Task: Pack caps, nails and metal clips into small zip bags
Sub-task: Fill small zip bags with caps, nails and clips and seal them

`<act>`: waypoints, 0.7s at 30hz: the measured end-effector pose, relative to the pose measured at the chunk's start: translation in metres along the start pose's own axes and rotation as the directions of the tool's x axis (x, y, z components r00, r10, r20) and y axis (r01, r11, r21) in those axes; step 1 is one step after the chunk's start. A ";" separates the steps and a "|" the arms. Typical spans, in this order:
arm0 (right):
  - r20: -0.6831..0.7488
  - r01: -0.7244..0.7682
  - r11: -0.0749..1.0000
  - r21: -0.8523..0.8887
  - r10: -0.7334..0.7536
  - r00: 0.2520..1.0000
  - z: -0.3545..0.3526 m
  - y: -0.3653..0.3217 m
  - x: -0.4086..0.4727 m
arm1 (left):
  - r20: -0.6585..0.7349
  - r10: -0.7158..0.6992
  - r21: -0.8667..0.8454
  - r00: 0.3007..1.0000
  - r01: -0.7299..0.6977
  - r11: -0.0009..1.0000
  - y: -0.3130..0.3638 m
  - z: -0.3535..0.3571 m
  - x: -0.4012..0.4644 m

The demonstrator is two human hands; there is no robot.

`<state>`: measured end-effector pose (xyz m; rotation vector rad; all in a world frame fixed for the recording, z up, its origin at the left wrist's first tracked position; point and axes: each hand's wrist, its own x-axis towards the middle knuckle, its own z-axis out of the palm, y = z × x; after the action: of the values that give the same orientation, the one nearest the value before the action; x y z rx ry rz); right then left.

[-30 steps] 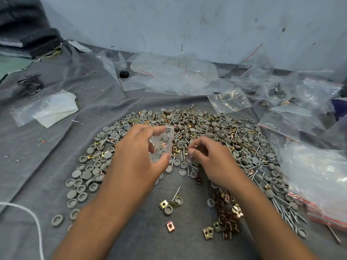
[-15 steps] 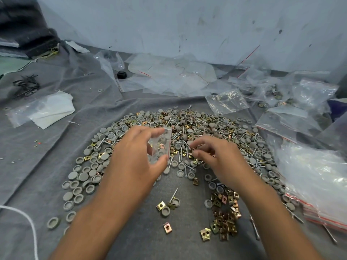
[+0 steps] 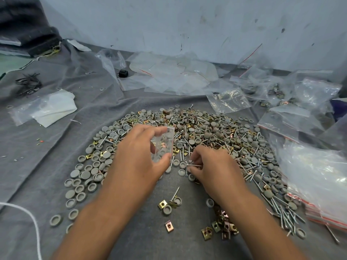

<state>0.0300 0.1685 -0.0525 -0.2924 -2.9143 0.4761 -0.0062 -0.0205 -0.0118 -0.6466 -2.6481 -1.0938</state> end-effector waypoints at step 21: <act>0.004 -0.016 0.745 0.667 0.018 1.000 -0.039 -0.008 0.001 | 0.003 0.017 -0.016 1.000 -0.017 1.000 0.001 0.003 -0.001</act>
<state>0.0353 0.1735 -0.0130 -0.2040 -2.5062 1.4614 -0.0052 -0.0178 -0.0133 -0.6728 -2.6339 -1.1120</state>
